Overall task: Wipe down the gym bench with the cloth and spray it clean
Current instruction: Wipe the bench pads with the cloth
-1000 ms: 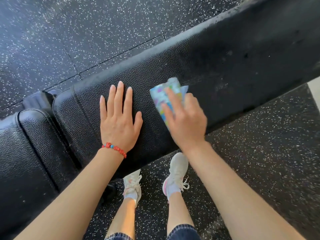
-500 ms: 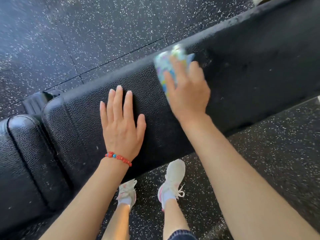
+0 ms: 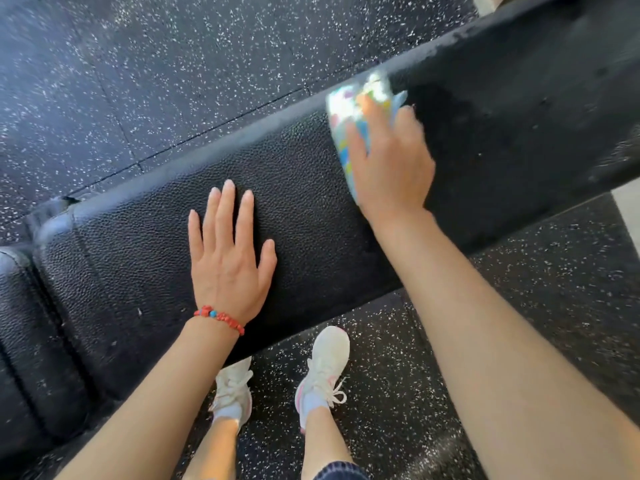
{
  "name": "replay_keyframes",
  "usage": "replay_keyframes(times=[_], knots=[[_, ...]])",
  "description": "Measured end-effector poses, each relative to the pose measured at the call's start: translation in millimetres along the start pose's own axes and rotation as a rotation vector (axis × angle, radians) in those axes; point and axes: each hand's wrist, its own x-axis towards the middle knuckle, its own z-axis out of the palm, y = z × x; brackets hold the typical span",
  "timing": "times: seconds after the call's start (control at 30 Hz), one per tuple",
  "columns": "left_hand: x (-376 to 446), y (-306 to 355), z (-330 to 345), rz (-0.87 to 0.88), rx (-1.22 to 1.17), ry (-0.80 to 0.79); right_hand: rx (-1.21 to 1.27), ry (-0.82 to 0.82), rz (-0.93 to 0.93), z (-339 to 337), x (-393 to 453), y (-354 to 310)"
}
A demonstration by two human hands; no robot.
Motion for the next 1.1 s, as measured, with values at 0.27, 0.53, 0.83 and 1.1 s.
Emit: replay_keyframes(times=[0.27, 0.53, 0.83, 1.1], knots=[[12.7, 30.4, -7.2, 0.009, -0.055, 0.024, 0.013, -0.073, -0.299, -14.8, -8.2, 31.2], [43.8, 50.6, 4.2, 0.134, -0.029, -0.044, 0.007, 0.011, 0.186, -23.7, 19.2, 78.6], [43.0, 49.8, 7.2, 0.136, -0.036, -0.048, -0.046, 0.036, -0.366, -21.1, -68.6, 49.4], [44.7, 53.0, 2.7, 0.125, -0.069, -0.064, 0.002, 0.131, 0.199, -35.9, -35.9, 94.9]])
